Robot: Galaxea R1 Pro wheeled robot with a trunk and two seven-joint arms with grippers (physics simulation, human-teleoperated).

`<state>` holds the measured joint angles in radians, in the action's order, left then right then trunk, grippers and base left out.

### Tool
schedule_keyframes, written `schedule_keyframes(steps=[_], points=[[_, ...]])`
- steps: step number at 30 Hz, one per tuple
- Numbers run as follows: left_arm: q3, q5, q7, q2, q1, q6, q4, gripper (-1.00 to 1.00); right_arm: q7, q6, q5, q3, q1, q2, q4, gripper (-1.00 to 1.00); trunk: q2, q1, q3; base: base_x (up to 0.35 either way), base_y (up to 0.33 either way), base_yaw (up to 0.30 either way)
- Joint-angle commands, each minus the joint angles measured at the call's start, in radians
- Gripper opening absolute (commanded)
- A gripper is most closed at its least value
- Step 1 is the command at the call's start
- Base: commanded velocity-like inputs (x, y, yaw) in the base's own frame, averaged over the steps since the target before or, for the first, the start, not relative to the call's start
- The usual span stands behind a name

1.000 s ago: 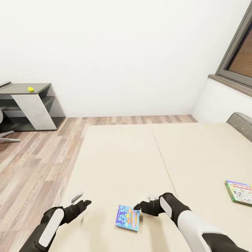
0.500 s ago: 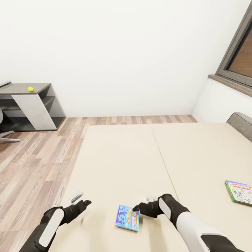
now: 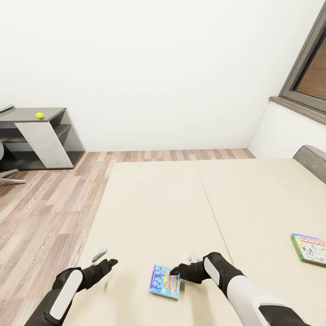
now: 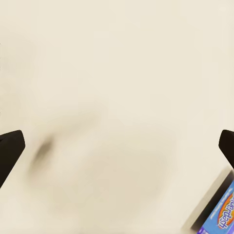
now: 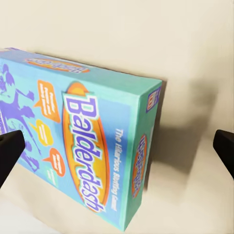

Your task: Put all the toys in the child's room - the three board games (two on the bed and one on the table), the two jigsaw puzzles on the table, and the tennis ball on the table - inside the toy box on the table in the child's room.

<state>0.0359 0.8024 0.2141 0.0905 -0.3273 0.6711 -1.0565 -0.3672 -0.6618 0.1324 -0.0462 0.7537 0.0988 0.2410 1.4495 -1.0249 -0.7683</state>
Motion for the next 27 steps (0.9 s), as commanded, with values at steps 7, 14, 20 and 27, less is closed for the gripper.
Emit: schedule_keyframes(steps=[7, 14, 20, 27], points=[[0.001, 0.011, 0.008, 0.0, 0.0, 0.004, -0.001, 1.0, 0.004, -0.009, 0.001, -0.001, -0.003, 0.004, -0.001, 1.0, 0.0, 0.0, -0.001, 0.0, 0.0, 0.0], [0.001, 0.011, 0.008, 0.0, 0.0, 0.004, 0.001, 1.0, 0.004, -0.009, 0.0, 0.0, -0.005, 0.006, -0.001, 1.0, 0.0, 0.0, -0.001, 0.0, 0.0, 0.0], [0.001, 0.011, 0.009, 0.0, 0.0, 0.004, 0.002, 1.0, 0.004, -0.009, 0.0, 0.0, -0.006, 0.007, -0.002, 1.0, 0.0, 0.0, -0.001, 0.0, 0.0, 0.0], [0.001, 0.011, 0.009, 0.0, 0.0, 0.004, 0.003, 1.0, 0.004, -0.009, 0.0, 0.0, -0.006, 0.007, -0.002, 1.0, 0.0, 0.0, -0.001, 0.0, 0.0, 0.0]])
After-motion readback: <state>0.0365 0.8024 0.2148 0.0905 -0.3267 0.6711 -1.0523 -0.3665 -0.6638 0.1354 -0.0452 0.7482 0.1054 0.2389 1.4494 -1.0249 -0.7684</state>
